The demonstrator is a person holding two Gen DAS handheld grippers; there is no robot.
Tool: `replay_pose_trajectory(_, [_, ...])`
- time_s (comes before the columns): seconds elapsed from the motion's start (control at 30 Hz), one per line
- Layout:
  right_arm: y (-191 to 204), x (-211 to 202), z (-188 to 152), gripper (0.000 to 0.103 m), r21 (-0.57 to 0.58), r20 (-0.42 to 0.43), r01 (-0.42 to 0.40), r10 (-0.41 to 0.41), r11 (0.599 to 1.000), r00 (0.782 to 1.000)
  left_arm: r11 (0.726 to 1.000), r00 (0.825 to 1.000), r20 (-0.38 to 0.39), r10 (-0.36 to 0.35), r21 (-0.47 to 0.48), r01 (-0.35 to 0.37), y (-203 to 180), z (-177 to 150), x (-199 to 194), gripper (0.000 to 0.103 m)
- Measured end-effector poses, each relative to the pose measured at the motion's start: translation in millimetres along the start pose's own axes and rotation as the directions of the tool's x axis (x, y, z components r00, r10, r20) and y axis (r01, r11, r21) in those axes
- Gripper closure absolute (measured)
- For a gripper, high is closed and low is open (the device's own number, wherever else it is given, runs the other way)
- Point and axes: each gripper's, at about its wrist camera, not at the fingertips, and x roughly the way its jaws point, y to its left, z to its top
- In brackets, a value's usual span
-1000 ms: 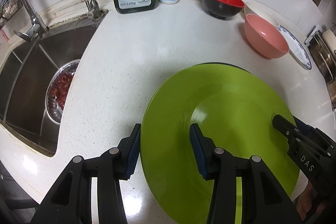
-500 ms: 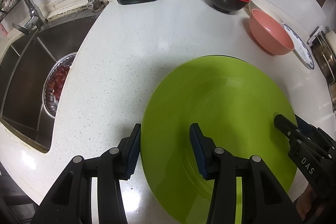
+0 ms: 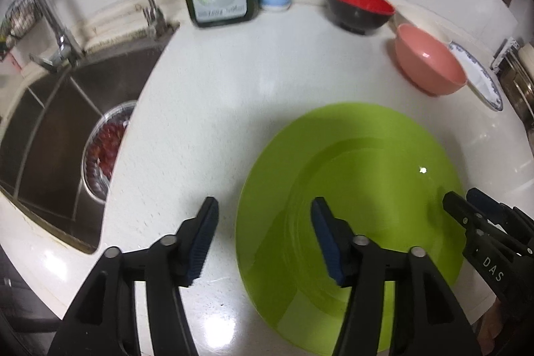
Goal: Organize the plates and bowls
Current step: 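Lower the green plate onto the counter and open both grippers, then move both grippers to the rim of the blue-and-white deep plate by the pot rack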
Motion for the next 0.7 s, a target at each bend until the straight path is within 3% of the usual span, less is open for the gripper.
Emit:
replay_pose_trajectory(0.07, [-4,-7,-1,0.05,0.015,0.019,-0.002,0.002,1.0,1.0,1.0,1.0,0.03,0.004,0.018,-0.004,-5,3,-10,0.038])
replay_pose_trajectory(0.27, [-24,-30,-1,0.032,0.101,0.059,0.038,-0.045,0.994,0.997,0.997,0.995,0.105,0.002,0.078,-0.01,-27,15,-33,0.028])
replay_pose_trajectory(0.53, [-57,-60,6,0.027,0.093,0.129,0.084,-0.096,0.992,0.987,0.985,0.989,0.125,-0.083,0.161,0.062,-76,30,-44,0.025])
replay_pose_trajectory(0.7, [-88,-69,13,0.027,0.127,0.159,0.043,-0.063,0.991,0.985,0.971,0.982,0.13,-0.134,0.215,0.104,-113,39,-48,0.025])
